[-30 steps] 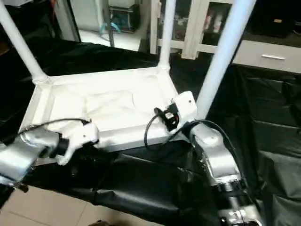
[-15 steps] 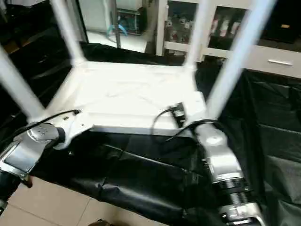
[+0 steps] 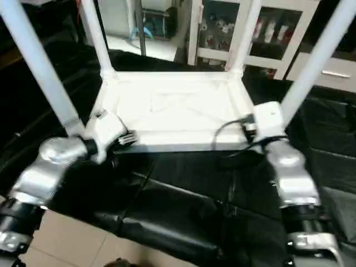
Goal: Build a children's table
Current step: Rotate leg to tighten, then rotate table base
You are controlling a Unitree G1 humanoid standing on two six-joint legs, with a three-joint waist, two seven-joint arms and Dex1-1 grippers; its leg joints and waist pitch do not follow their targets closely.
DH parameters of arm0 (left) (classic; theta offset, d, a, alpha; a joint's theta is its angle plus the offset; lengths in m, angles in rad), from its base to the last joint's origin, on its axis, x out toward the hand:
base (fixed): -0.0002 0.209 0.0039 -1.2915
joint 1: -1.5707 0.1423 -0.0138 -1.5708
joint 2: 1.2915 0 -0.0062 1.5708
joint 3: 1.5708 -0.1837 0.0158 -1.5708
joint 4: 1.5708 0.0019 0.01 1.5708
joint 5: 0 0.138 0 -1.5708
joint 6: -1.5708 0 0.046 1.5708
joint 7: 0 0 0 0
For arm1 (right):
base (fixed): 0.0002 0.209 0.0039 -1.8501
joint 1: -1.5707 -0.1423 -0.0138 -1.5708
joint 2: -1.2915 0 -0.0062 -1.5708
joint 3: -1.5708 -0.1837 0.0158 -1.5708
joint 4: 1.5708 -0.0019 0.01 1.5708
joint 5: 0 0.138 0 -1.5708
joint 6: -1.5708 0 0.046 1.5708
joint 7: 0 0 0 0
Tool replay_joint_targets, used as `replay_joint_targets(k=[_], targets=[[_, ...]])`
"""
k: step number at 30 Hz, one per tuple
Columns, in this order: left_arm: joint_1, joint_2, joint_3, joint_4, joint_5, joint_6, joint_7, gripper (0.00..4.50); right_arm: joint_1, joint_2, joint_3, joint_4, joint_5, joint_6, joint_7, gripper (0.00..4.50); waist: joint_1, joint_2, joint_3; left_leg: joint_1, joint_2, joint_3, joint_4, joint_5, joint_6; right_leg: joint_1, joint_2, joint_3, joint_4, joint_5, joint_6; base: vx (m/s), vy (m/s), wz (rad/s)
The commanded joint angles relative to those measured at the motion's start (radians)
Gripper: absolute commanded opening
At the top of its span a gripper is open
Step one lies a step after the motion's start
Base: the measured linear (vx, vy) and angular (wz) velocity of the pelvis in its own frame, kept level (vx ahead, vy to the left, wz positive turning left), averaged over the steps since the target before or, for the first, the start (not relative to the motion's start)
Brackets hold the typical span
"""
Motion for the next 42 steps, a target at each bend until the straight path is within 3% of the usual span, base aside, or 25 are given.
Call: replay_joint_targets(k=[1,4,5,6,9,10,11,14,16,18,20,21,24,27,28,30,32,35,38,40,42], targets=[[0.058,0.009,0.037,-0.013,-0.012,0.005,0.033,1.14,-0.006,-0.028,-0.053,0.030,-0.015,0.002,-0.042,3.26,-0.002,-0.025,-0.073,0.013,0.039,-0.015,-0.066,-0.151,0.043,0.045,-0.033,0.035,-0.063,-0.138,-0.206,0.000,0.000,0.00],[0.105,0.007,0.053,-0.070,-0.055,0.006,-0.004,1.14,-0.006,-0.034,-0.051,0.037,-0.021,0.001,-0.043,3.26,-0.001,-0.019,-0.071,0.014,0.041,-0.016,-0.068,-0.167,0.040,0.041,-0.032,0.036,-0.065,-0.177,-0.194,0.000,0.000,0.00],[0.141,0.000,0.078,-0.136,-0.114,0.015,-0.042,1.14,-0.007,-0.033,-0.054,0.043,-0.018,-0.001,-0.042,3.26,-0.001,-0.024,-0.070,0.014,0.043,-0.016,-0.070,-0.173,0.035,0.040,-0.032,0.036,-0.066,-0.182,-0.195,0.000,0.000,0.00],[0.170,-0.002,0.098,-0.197,-0.176,0.018,-0.078,1.14,-0.012,-0.028,-0.056,0.049,-0.016,-0.007,-0.039,3.26,0.001,-0.022,-0.072,0.014,0.046,-0.018,-0.070,-0.170,0.031,0.043,-0.036,0.036,-0.061,-0.173,-0.200,0.000,0.000,0.00],[0.226,-0.001,0.139,-0.323,-0.300,0.043,-0.123,1.14,-0.023,-0.004,-0.045,0.048,0.001,-0.018,-0.018,3.26,0.003,-0.025,-0.068,0.017,0.046,-0.015,-0.073,-0.188,0.026,0.036,-0.029,0.035,-0.058,-0.149,-0.216,0.000,0.000,0.00],[0.239,0.006,0.142,-0.343,-0.310,0.044,-0.125,1.14,-0.023,0.007,-0.033,0.040,0.004,-0.023,-0.010,3.26,0.001,-0.026,-0.066,0.017,0.045,-0.014,-0.074,-0.197,0.027,0.035,-0.027,0.035,-0.060,-0.157,-0.211,0.000,0.000,0.00],[0.244,0.008,0.143,-0.348,-0.312,0.040,-0.126,1.48,-0.023,0.013,-0.028,0.036,0.006,-0.025,-0.006,3.26,-0.001,-0.030,-0.064,0.015,0.043,-0.015,-0.075,-0.217,0.024,0.037,-0.029,0.036,-0.062,-0.181,-0.199,0.000,0.000,0.00],[0.284,0.002,0.167,-0.370,-0.344,0.014,-0.130,1.54,-0.020,0.047,-0.004,0.010,0.021,-0.043,0.017,3.26,-0.008,-0.031,-0.062,0.014,0.042,-0.018,-0.080,-0.252,0.010,0.037,-0.030,0.037,-0.070,-0.253,-0.159,0.000,0.000,0.00],[0.353,-0.014,0.217,-0.378,-0.411,-0.012,-0.152,1.84,-0.006,0.082,0.010,-0.035,0.055,-0.060,0.057,3.26,-0.016,-0.033,-0.064,0.008,0.043,-0.019,-0.080,-0.238,0.005,0.041,-0.032,0.038,-0.068,-0.235,-0.156,0.000,0.000,0.00],[0.382,-0.014,0.233,-0.378,-0.422,-0.033,-0.165,1.91,0.003,0.093,0.014,-0.057,0.071,-0.065,0.078,3.26,-0.020,-0.030,-0.068,0.012,0.044,-0.019,-0.077,-0.224,0.015,0.038,-0.028,0.039,-0.065,-0.199,-0.158,0.000,0.000,0.00],[0.460,0.001,0.288,-0.359,-0.442,-0.064,-0.196,2.00,0.047,0.117,0.036,-0.149,0.148,-0.050,0.189,3.26,-0.021,-0.030,-0.064,0.012,0.045,-0.017,-0.078,-0.234,0.026,0.037,-0.027,0.041,-0.068,-0.191,-0.157,0.000,0.000,0.00],[0.462,0.001,0.289,-0.359,-0.443,-0.064,-0.197,2.30,0.048,0.118,0.037,-0.151,0.149,-0.049,0.192,3.26,-0.022,-0.030,-0.063,0.011,0.048,-0.019,-0.081,-0.246,0.030,0.039,-0.028,0.041,-0.068,-0.201,-0.152,0.000,0.000,0.00],[0.514,0.033,0.328,-0.344,-0.454,-0.048,-0.222,2.32,0.095,0.115,0.075,-0.230,0.205,-0.028,0.303,3.26,-0.018,-0.025,-0.060,0.020,0.050,-0.018,-0.085,-0.283,0.020,0.031,-0.022,0.041,-0.071,-0.232,-0.153,0.000,0.000,0.00],[0.569,0.087,0.390,-0.354,-0.463,-0.025,-0.236,2.39,0.158,0.080,0.130,-0.311,0.249,-0.012,0.441,3.26,-0.015,-0.026,-0.055,0.018,0.054,-0.021,-0.091,-0.320,0.013,0.031,-0.023,0.043,-0.074,-0.267,-0.136,0.000,0.000,0.00],[0.584,0.093,0.415,-0.361,-0.479,-0.014,-0.235,2.68,0.169,0.072,0.139,-0.326,0.259,-0.008,0.469,3.26,-0.015,-0.028,-0.054,0.023,0.054,-0.022,-0.095,-0.352,-0.002,0.027,-0.025,0.043,-0.077,-0.297,-0.139,0.000,0.000,0.00],[0.594,0.097,0.430,-0.365,-0.495,-0.008,-0.233,2.76,0.175,0.068,0.143,-0.335,0.266,-0.005,0.486,3.26,-0.016,-0.029,-0.050,0.025,0.054,-0.024,-0.098,-0.391,-0.021,0.023,-0.024,0.045,-0.080,-0.325,-0.140,0.000,0.000,0.00],[0.609,0.105,0.470,-0.355,-0.503,-0.024,-0.223,2.94,0.186,0.055,0.158,-0.354,0.279,0.005,0.523,3.26,-0.015,-0.035,-0.049,0.024,0.053,-0.027,-0.100,-0.410,-0.026,0.025,-0.029,0.047,-0.083,-0.362,-0.125,0.000,0.000,0.00],[0.610,0.108,0.498,-0.337,-0.507,-0.038,-0.217,3.19,0.192,0.044,0.169,-0.360,0.280,0.009,0.544,3.26,-0.016,-0.035,-0.049,0.024,0.053,-0.028,-0.101,-0.414,-0.031,0.023,-0.031,0.050,-0.088,-0.385,-0.111,0.000,0.000,0.00],[0.537,0.117,0.525,-0.244,-0.513,-0.096,-0.206,3.54,0.197,0.035,0.178,-0.356,0.259,0.017,0.563,3.26,-0.014,-0.036,-0.051,0.028,0.049,-0.028,-0.099,-0.418,-0.038,0.019,-0.027,0.051,-0.088,-0.370,-0.103,0.000,0.000,0.00],[0.505,0.119,0.519,-0.216,-0.502,-0.113,-0.201,3.54,0.198,0.035,0.180,-0.355,0.255,0.019,0.563,3.26,-0.010,-0.030,-0.054,0.033,0.051,-0.031,-0.100,-0.418,-0.053,0.016,-0.023,0.057,-0.082,-0.322,-0.113,0.000,0.000,0.00],[0.420,0.127,0.496,-0.143,-0.476,-0.135,-0.202,3.88,0.204,0.035,0.185,-0.369,0.258,0.030,0.571,3.26,-0.008,-0.034,-0.058,0.033,0.048,-0.030,-0.098,-0.407,-0.053,0.020,-0.020,0.060,-0.077,-0.281,-0.125,0.000,0.000,0.00]])
